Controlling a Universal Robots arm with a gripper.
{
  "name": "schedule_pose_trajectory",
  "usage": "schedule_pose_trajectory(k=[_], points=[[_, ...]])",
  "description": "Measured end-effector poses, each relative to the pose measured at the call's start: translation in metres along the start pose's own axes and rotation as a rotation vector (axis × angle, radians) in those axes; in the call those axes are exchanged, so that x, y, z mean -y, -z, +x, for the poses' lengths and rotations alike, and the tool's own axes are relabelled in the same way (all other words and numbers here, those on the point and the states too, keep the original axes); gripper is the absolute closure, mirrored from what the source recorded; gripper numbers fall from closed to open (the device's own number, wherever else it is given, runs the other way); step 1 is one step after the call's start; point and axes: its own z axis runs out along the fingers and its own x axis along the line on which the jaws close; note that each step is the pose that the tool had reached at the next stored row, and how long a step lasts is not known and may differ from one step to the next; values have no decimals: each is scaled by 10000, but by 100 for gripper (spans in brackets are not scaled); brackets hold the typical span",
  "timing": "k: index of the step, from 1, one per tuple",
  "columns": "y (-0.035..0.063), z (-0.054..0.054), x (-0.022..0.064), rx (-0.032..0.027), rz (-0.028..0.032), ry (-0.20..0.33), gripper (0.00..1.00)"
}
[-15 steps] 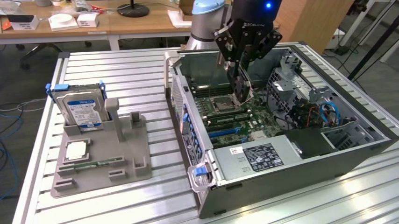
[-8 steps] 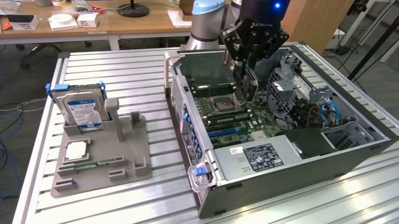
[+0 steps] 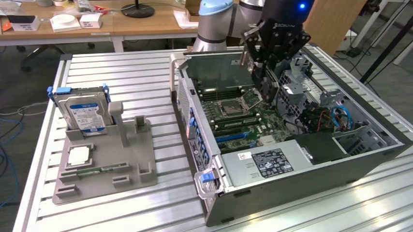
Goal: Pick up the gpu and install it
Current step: 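Pick up the gpu and move the gpu toward the slot, then insert the gpu into the slot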
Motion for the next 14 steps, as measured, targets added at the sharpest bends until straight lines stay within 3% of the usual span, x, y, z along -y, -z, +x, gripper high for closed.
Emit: schedule_pose_trajectory(k=[8,14], points=[[-5,-178,-12,-10,1,-1,74],[-5,-196,-13,-10,1,-1,74]])
